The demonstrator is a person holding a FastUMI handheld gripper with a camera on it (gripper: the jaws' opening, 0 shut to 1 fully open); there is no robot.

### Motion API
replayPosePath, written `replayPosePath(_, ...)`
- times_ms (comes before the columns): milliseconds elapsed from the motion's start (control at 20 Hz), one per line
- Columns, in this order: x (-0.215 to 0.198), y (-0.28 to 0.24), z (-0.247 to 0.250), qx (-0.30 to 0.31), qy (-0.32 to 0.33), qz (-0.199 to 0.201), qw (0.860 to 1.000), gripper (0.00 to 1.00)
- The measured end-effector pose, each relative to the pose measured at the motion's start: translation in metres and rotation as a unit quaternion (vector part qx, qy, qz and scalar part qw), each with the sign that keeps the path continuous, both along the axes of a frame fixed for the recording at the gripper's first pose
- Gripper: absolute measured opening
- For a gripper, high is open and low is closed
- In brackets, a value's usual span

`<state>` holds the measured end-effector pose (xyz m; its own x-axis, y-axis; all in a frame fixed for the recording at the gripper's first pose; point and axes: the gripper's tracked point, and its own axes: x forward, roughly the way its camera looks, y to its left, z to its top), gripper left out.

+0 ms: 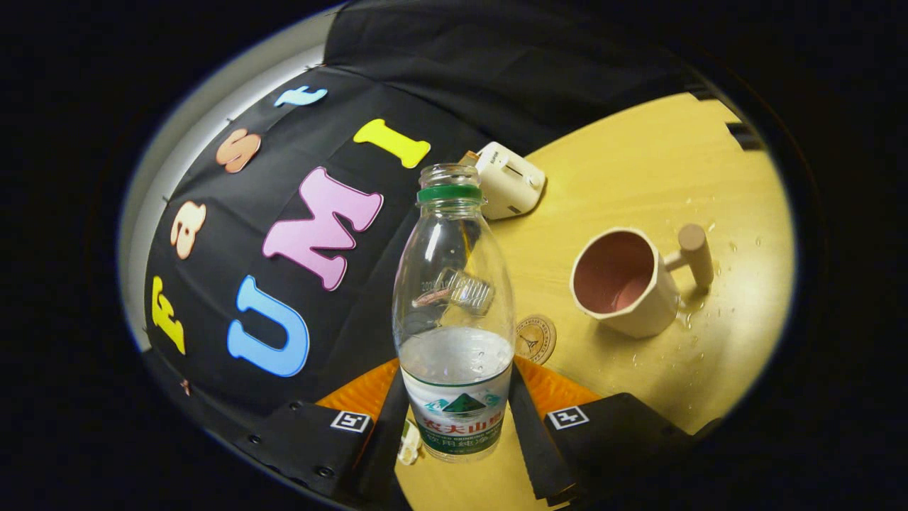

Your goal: Take the bottle from table, then pour the juice into the cup, finally place the bottle on the coaster

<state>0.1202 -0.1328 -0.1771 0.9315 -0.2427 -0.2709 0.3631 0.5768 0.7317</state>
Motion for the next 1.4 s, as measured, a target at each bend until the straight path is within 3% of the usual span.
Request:
replayPosePath(100,0.001,-0.006,0.014,-0.081,0.001,-0.014,0.997,0.75)
replayPosePath(300,0.015,-0.005,0.04,-0.214,0.009,-0.021,0.977,0.75)
replayPosePath(650,0.063,0.001,0.047,-0.417,0.043,-0.033,0.907,0.75)
replayPosePath(900,0.088,-0.006,0.023,-0.456,0.074,-0.067,0.884,0.75)
replayPosePath(1400,0.126,-0.012,-0.035,-0.454,0.11,-0.077,0.881,0.75)
